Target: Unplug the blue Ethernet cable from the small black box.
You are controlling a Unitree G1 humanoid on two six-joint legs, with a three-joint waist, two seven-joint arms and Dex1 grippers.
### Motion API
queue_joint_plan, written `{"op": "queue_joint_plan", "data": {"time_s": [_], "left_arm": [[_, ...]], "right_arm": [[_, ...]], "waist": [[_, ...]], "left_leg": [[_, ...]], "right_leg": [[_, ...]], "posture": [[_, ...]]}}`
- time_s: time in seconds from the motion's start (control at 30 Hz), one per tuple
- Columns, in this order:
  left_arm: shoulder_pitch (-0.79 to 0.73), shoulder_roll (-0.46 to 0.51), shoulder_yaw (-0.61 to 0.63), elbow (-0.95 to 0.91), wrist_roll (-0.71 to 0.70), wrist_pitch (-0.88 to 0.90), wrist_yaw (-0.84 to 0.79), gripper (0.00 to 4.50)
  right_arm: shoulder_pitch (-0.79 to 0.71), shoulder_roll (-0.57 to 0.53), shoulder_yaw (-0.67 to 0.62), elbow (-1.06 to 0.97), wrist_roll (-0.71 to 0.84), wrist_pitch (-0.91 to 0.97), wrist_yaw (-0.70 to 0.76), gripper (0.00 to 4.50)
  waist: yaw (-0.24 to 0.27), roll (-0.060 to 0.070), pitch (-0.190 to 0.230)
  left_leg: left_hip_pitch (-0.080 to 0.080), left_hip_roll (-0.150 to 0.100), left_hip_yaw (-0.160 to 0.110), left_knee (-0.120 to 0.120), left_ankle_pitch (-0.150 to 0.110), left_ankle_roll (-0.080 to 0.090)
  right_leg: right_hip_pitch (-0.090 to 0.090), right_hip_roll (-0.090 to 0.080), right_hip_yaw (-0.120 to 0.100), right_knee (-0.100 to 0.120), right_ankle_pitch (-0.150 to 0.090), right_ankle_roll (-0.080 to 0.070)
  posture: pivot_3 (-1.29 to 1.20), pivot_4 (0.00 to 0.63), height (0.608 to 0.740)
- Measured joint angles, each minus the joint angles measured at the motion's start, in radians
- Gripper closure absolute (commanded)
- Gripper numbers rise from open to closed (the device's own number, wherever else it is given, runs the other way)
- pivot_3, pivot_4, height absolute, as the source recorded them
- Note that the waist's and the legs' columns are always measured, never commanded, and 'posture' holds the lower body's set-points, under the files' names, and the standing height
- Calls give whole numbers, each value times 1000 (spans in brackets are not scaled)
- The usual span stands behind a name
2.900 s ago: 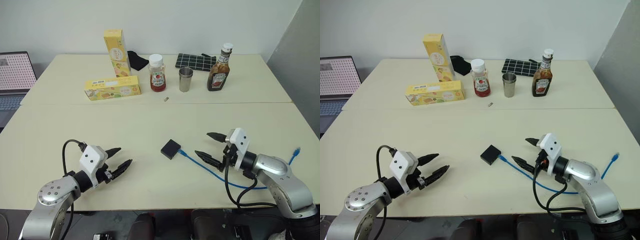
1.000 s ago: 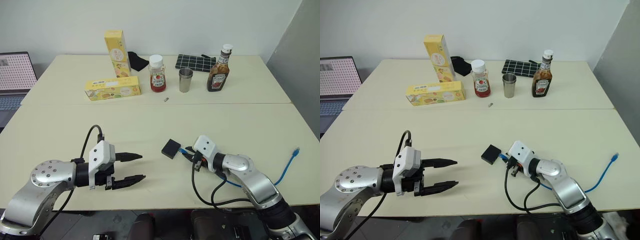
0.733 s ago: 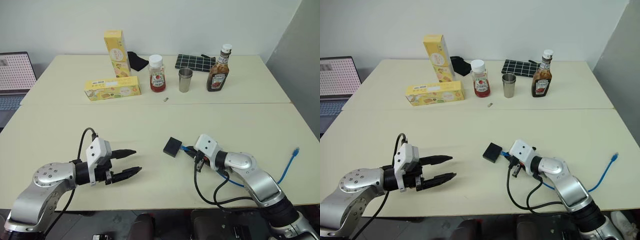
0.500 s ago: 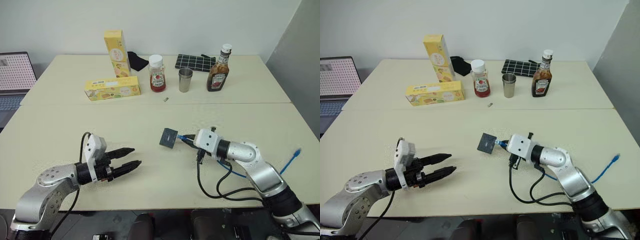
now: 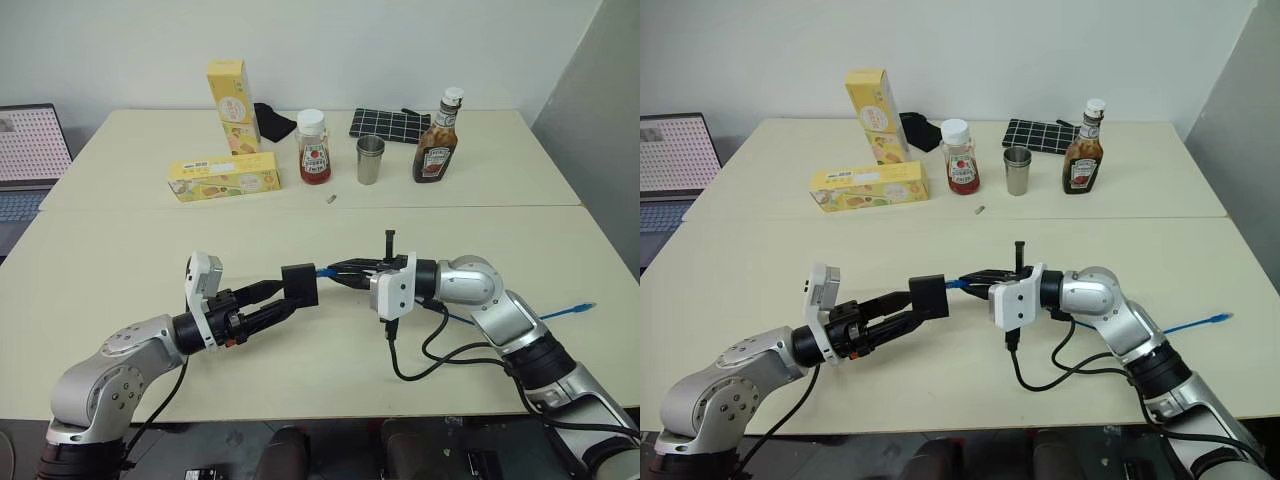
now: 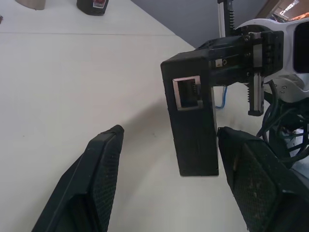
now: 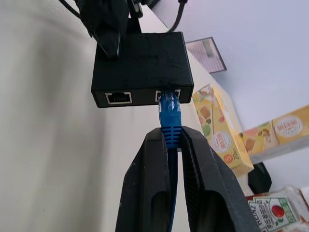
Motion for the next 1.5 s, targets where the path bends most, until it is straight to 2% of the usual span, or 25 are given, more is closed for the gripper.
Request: {"op": "queue_joint_plan", "data": {"time_s": [0.07, 0.33, 0.4, 0.63, 0.7, 0.9, 0.93, 1.07, 1.1, 1.13, 1.3, 1.4, 1.5], "left_arm": [[-2, -1, -3, -1, -11, 8, -3, 1665], [-2, 4, 1, -28, -74, 39, -28, 3545], [-1, 10, 6, -28, -80, 41, -35, 3683], [1, 12, 9, -28, -84, 42, -43, 3685], [2, 13, 9, -28, -84, 43, -44, 3685], [-9, 25, 20, -24, -88, 49, -40, 3688], [-15, 25, 16, -21, -86, 49, -42, 3688], [-36, 24, -9, 1, -60, 39, -60, 3688], [-46, 25, -20, 9, -43, 29, -71, 3689], [-47, 25, -25, 10, -40, 24, -76, 3689], [-78, 20, -79, 55, 8, -39, -177, 3689], [-90, 27, -96, 75, 15, -54, -233, 3689], [-99, 36, -107, 87, 18, -61, -286, 3689]], "right_arm": [[-6, 8, 0, 22, 5, -21, 7, 4413], [-27, 29, -1, 36, 4, -76, 12, 4413], [-27, 31, -2, 41, 1, -99, 5, 4413], [-39, 30, -3, 83, -39, -191, -24, 4413], [-49, 27, -3, 95, -62, -224, -32, 3712], [-46, -24, -3, 91, -60, -232, -1, 2332], [-34, -33, -3, 72, -46, -209, 17, 2322], [39, -124, -16, -81, 154, 55, 144, 2322], [66, -141, -32, -156, 264, 214, 168, 2322], [68, -144, -38, -181, 300, 266, 172, 2322], [39, -197, -167, -388, 794, 905, 138, 2322], [21, -138, -196, -401, 911, 1074, 63, 2322], [8, -96, -203, -401, 957, 1177, 9, 2322]], "waist": [[0, 0, 0], [0, 0, 0], [0, 0, 0], [0, 0, 0], [0, 0, 0], [0, 0, 0], [0, 0, 0], [3, 0, 0], [3, 0, 0], [3, 0, 0], [0, 1, 0], [-1, 1, 0], [0, 1, 0]], "left_leg": [[0, 0, 0, 0, 0, 0], [0, 0, 0, 0, 0, 0], [0, 0, 0, 0, 0, 0], [0, 0, 0, 0, 0, 0], [0, 0, 0, 0, 0, 0], [0, 0, 0, 0, 0, 0], [0, 0, 0, 0, 0, 0], [0, 0, -1, 1, 0, 0], [0, 0, -1, 1, 0, 0], [0, 0, -1, 0, 0, 0], [1, 1, -1, 0, 0, 0], [1, 0, -1, 0, 0, 0], [0, 0, -2, 0, 0, 0]], "right_leg": [[0, 0, 0, 0, 0, 0], [0, 0, 0, 0, 0, 0], [0, 0, 0, 0, 0, 0], [0, 0, 0, 0, 0, 0], [0, 0, 0, 0, 0, 0], [0, 0, 0, 0, 0, 0], [0, 0, 0, 0, 0, 0], [1, -1, 0, -1, 0, 0], [1, -1, 0, -1, 0, 0], [1, -2, 0, -1, 0, 0], [2, -1, 0, -1, 0, 0], [2, 0, 0, -1, 0, -1], [1, 0, -1, -1, -1, -1]], "posture": [[0, 150, 740], [0, 150, 740], [0, 150, 740], [0, 150, 740], [0, 150, 740], [0, 150, 740], [0, 150, 740], [0, 150, 740], [0, 150, 740], [0, 150, 740], [0, 150, 740], [0, 150, 740], [0, 150, 740]]}}
